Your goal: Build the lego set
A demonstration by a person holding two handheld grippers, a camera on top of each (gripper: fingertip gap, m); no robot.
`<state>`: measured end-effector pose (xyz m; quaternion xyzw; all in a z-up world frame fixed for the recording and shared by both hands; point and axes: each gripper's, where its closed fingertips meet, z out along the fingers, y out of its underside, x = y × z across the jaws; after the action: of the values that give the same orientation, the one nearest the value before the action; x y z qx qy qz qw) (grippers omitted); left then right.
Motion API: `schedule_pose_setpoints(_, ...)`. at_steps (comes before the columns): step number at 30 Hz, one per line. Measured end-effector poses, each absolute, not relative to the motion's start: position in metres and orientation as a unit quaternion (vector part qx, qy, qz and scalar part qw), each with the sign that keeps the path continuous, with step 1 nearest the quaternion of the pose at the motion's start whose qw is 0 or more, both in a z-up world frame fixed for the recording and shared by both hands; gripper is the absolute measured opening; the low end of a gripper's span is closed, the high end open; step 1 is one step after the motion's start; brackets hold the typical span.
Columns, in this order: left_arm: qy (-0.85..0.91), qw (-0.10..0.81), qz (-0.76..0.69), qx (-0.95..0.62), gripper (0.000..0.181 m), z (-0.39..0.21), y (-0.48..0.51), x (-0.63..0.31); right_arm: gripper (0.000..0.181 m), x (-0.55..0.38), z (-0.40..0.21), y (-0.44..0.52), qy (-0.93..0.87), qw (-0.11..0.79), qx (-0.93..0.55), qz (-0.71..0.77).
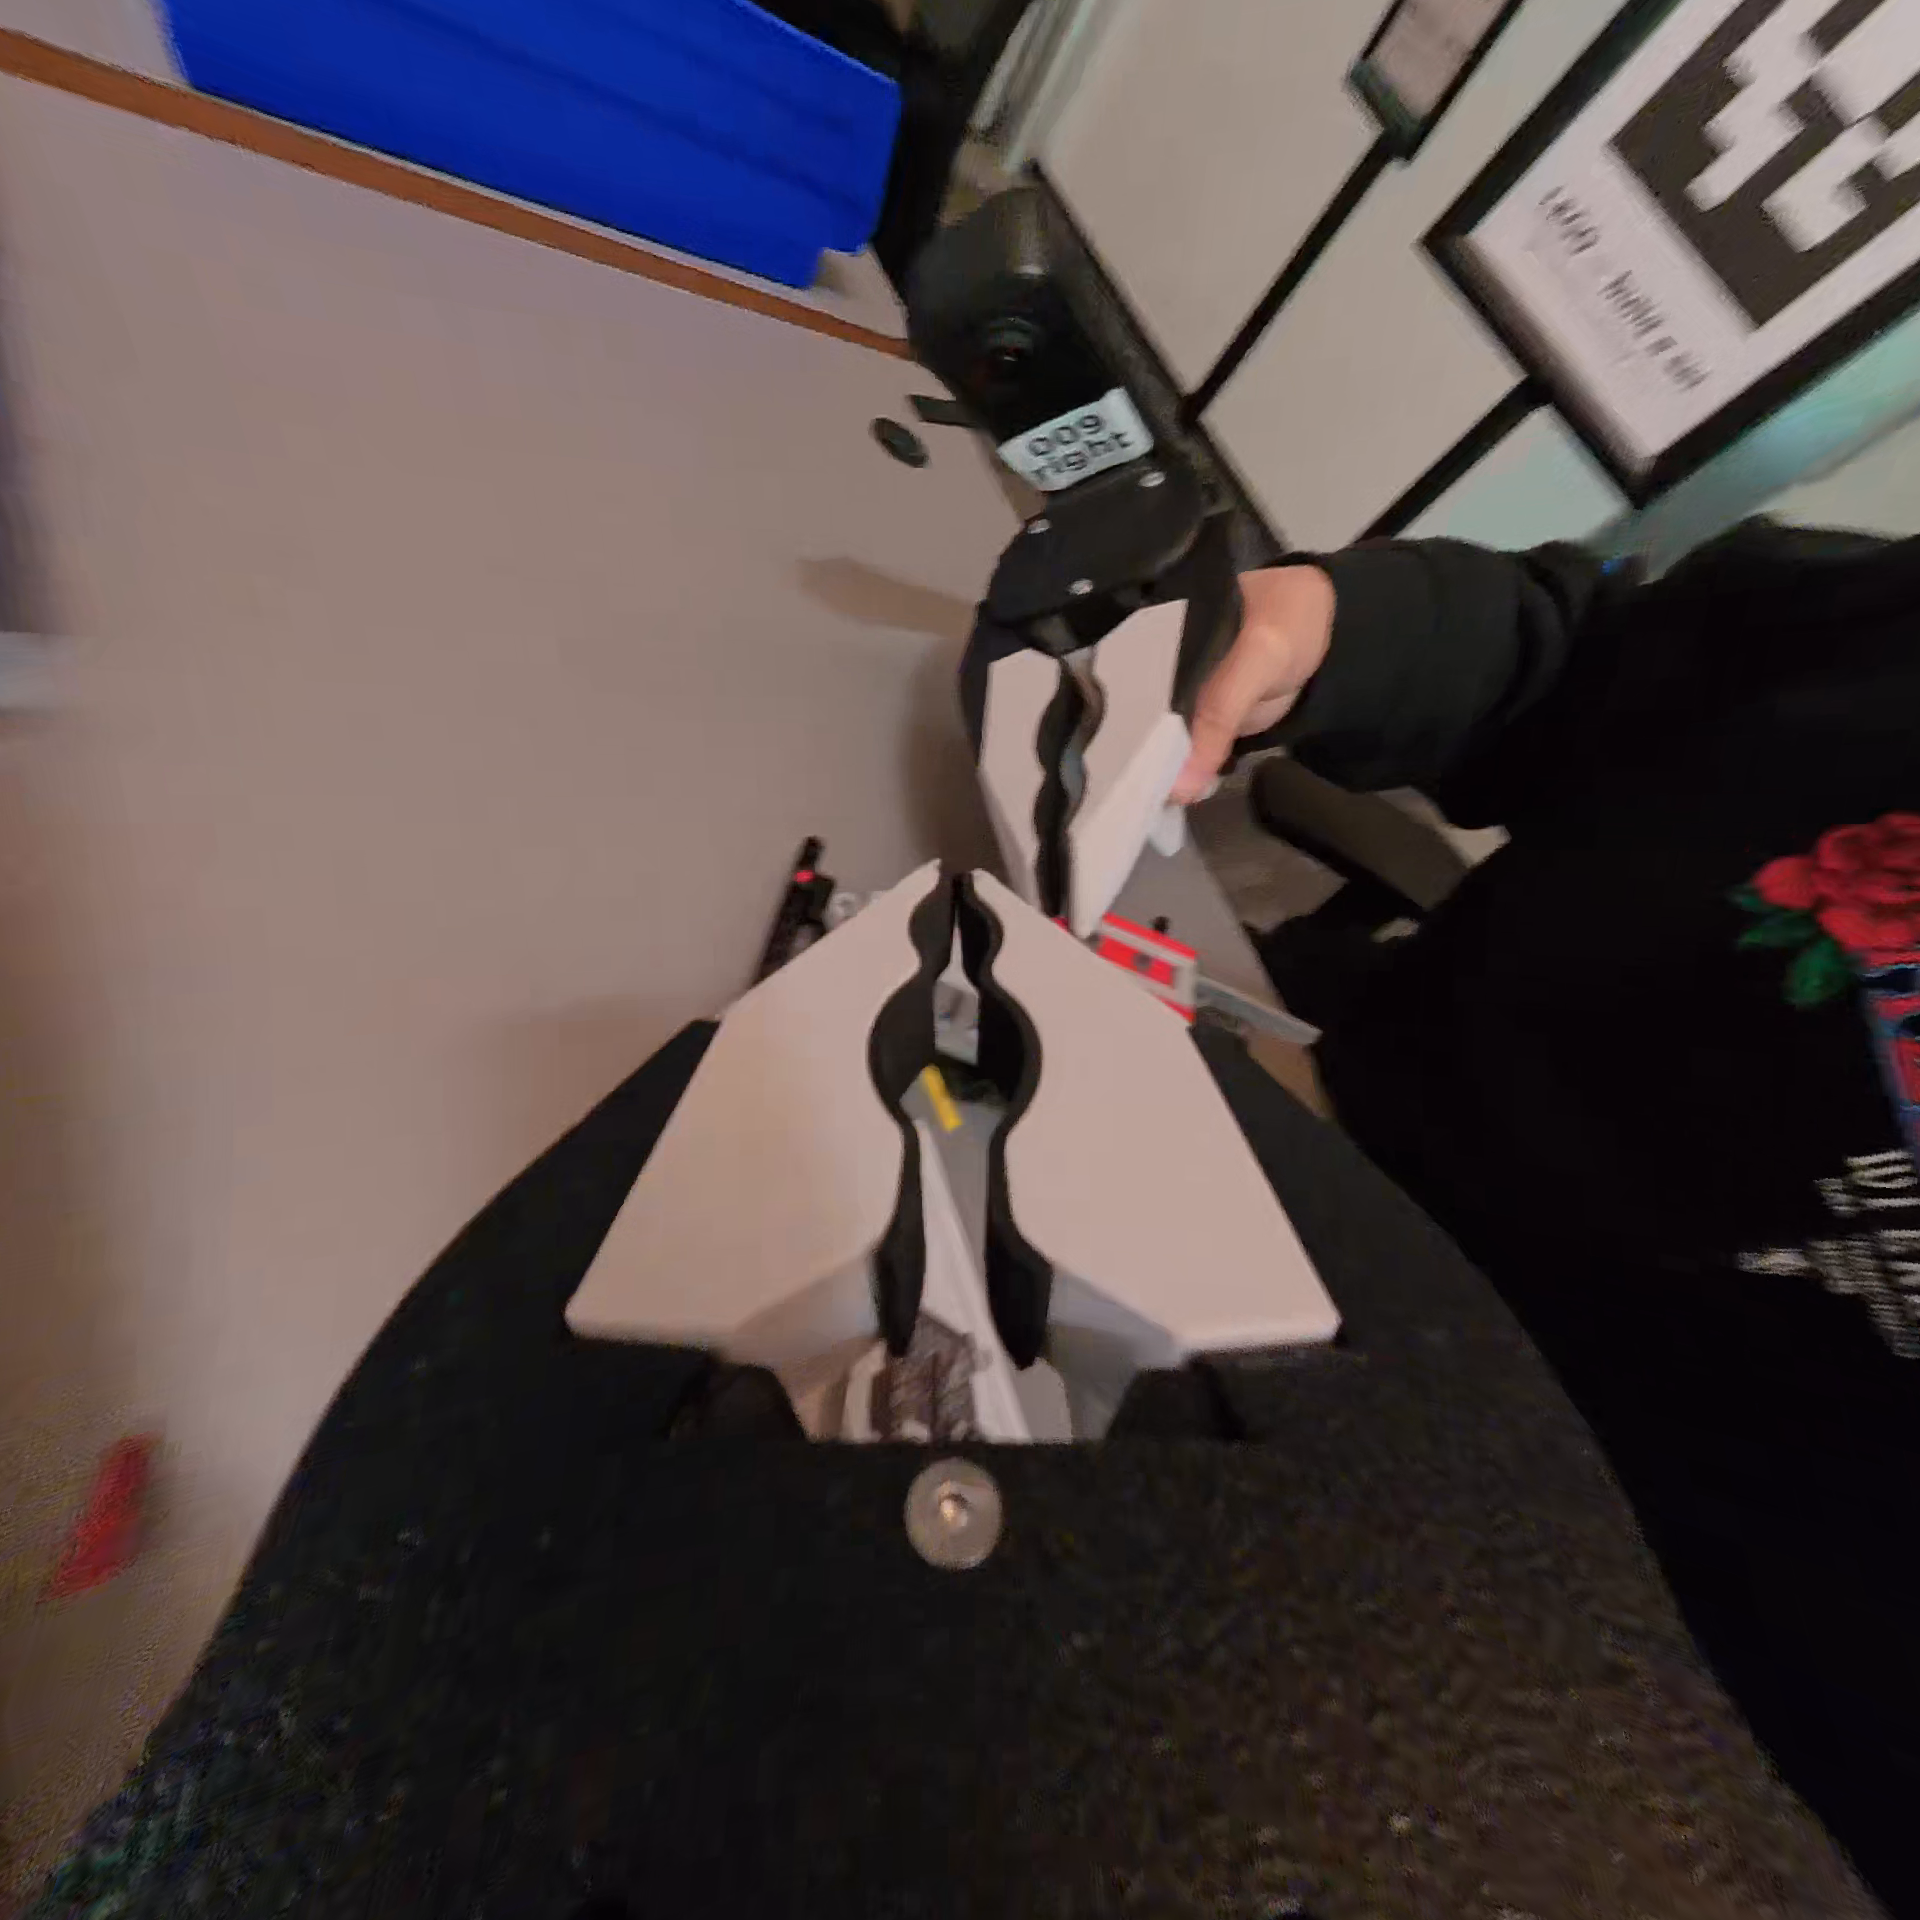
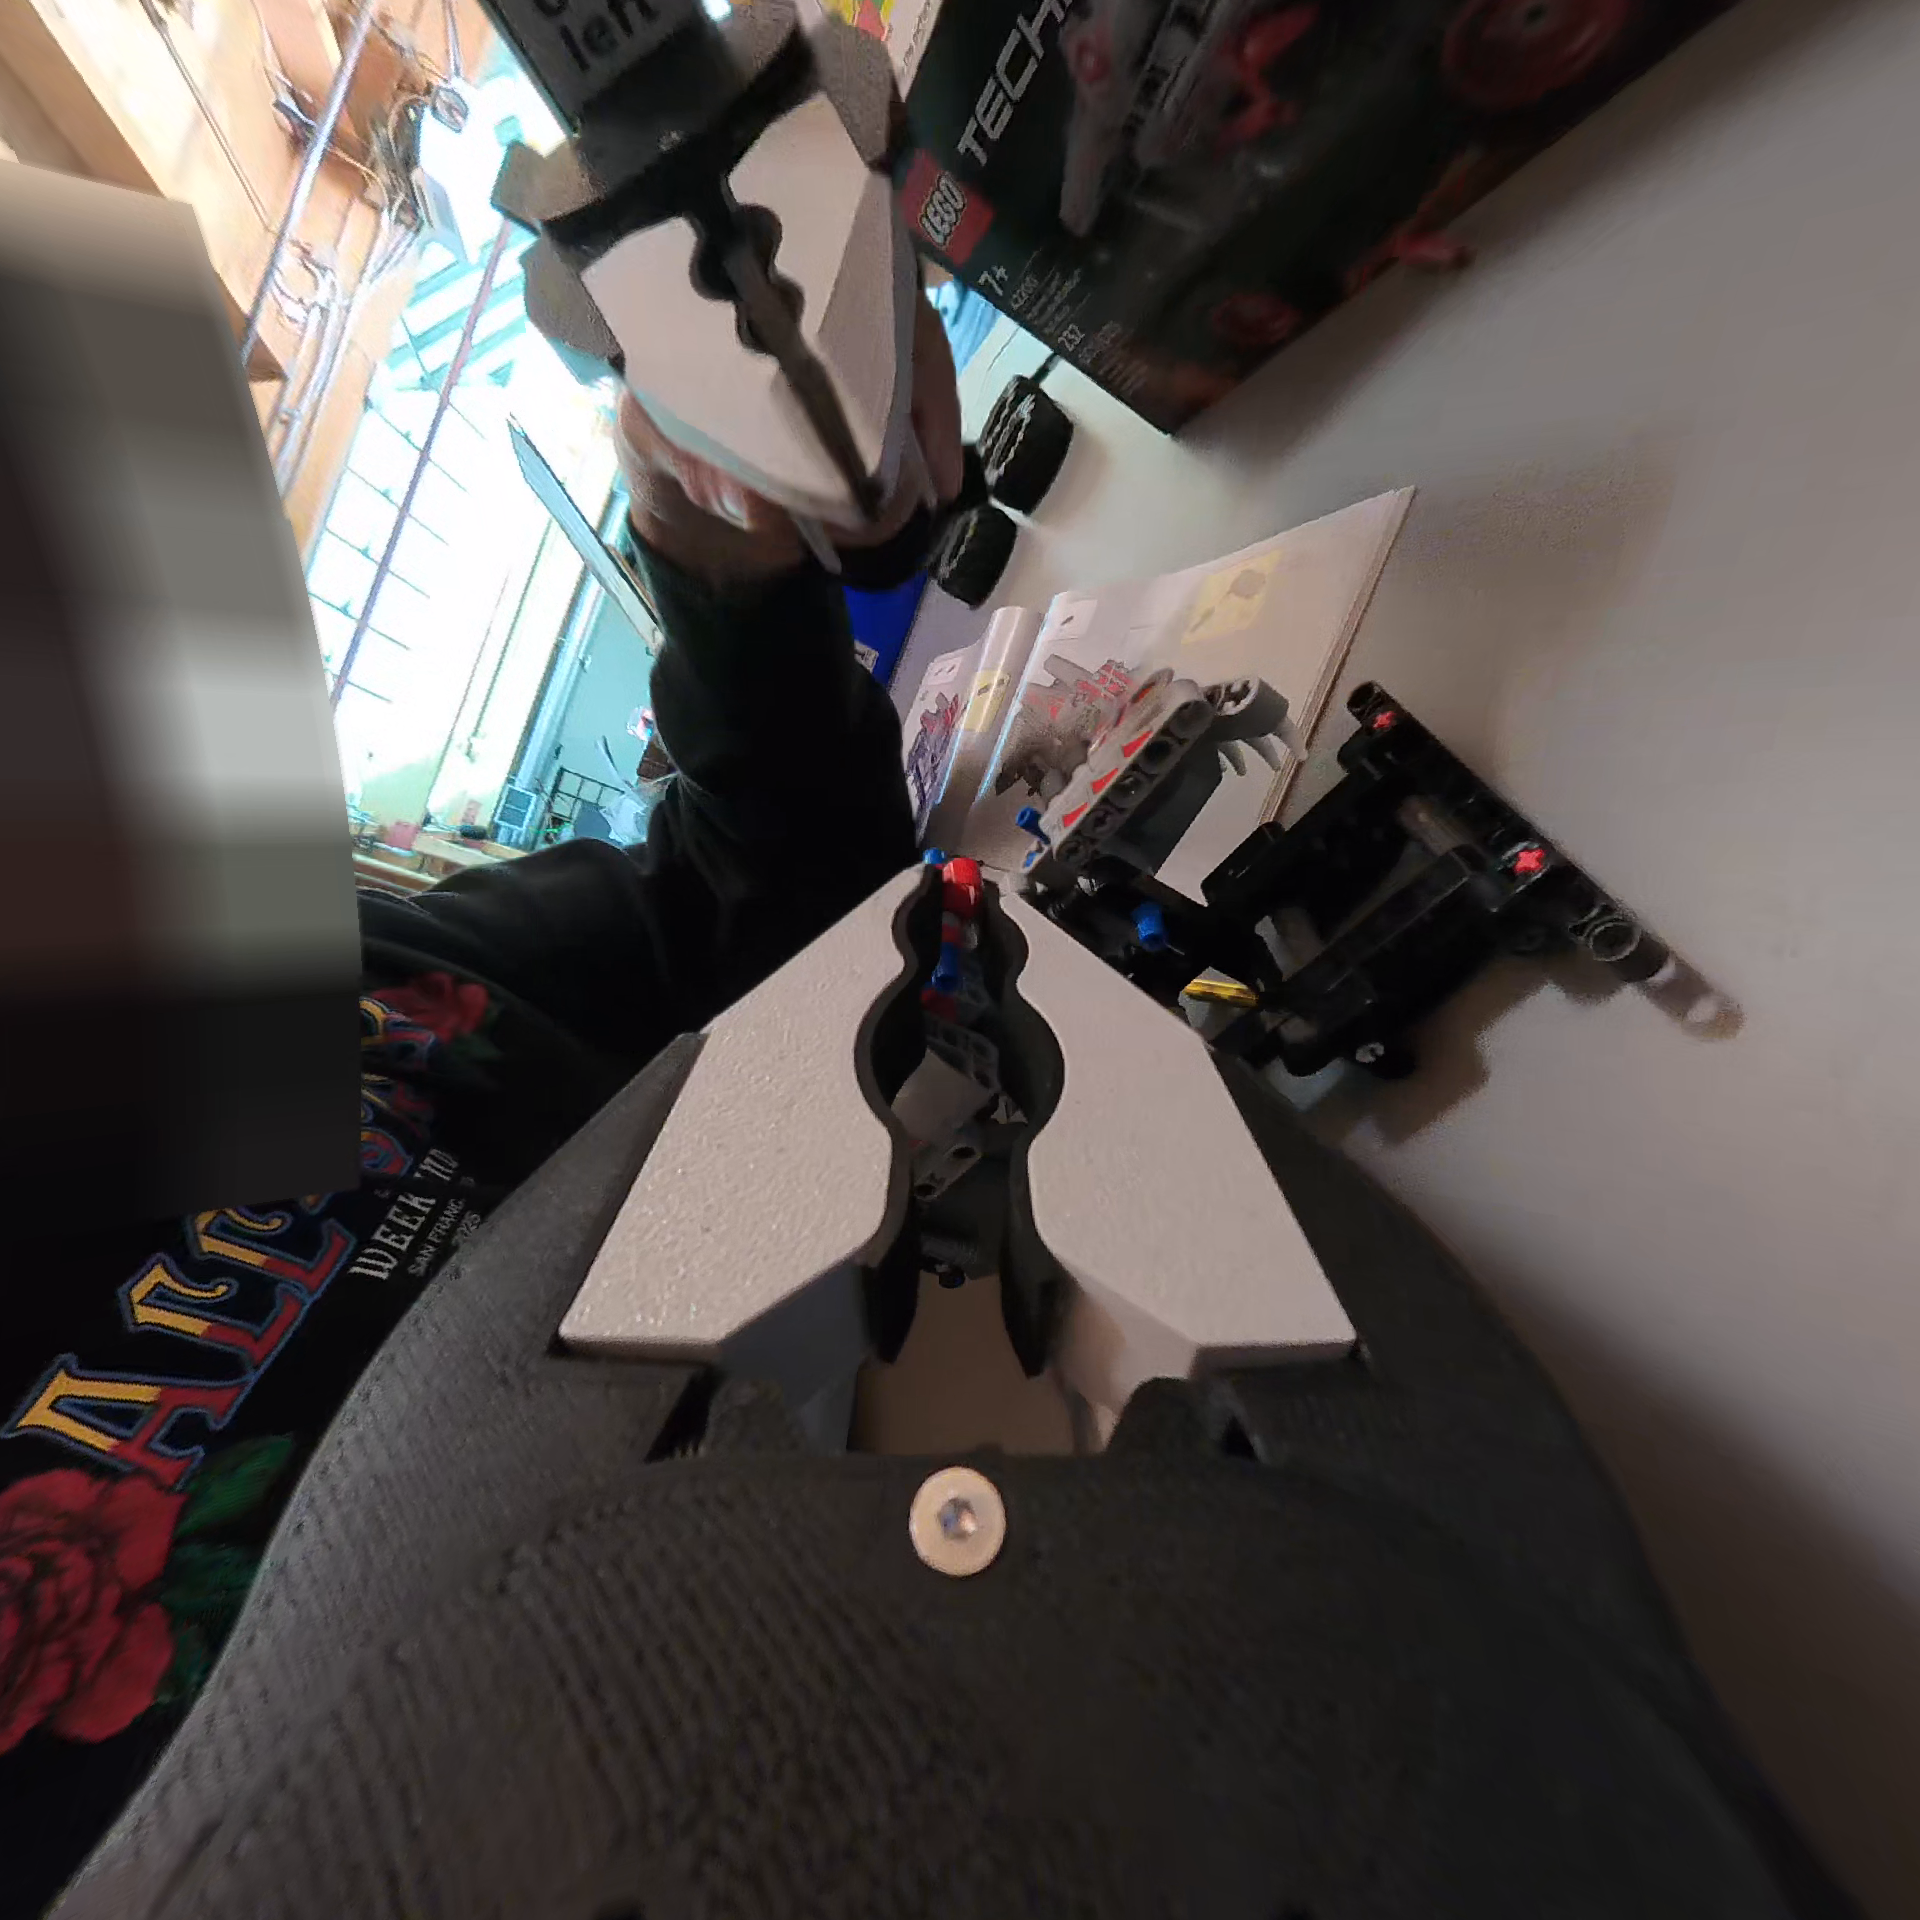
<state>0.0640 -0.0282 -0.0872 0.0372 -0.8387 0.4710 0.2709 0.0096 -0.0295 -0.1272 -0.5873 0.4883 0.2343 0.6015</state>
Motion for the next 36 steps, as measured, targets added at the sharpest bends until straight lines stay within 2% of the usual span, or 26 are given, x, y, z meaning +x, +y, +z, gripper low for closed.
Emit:
schedule_pose_setpoints(10,-0.868,0.059,0.482,0.105,0.0,-0.054,0.048,0.122,0.007,0.004,-0.127,-0.035,0.497,0.642,-0.537,0.228)
schedule_pose_setpoints(12,-0.875,0.035,0.471,0.104,0.0,-0.062,0.047,0.128,0.007,0.002,-0.127,-0.036,0.497,0.645,-0.532,0.23)
schedule_pose_setpoints(18,-0.93,0.012,0.327,0.17,0.013,-0.157,0.021,0.146,0.007,0.002,-0.126,-0.036,0.5,0.648,-0.533,0.213)
schedule_pose_setpoints(26,-0.952,0.028,0.228,0.201,0.025,-0.208,0.028,0.134,0.007,0.0,-0.126,-0.036,0.5,0.658,-0.522,0.209)
schedule_pose_setpoints(29,-0.948,0.012,0.234,0.217,0.024,-0.214,0.026,0.143,0.007,0.0,-0.126,-0.036,0.499,0.657,-0.526,0.206)
schedule_pose_setpoints(32,-0.953,-0.003,0.226,0.202,0.005,-0.216,0.031,0.146,0.007,0.0,-0.126,-0.035,0.499,0.657,-0.528,0.203)
schedule_pose_setpoints(36,-0.956,-0.002,0.232,0.179,0.005,-0.216,0.031,0.145,0.007,-0.001,-0.126,-0.035,0.499,0.657,-0.527,0.206)
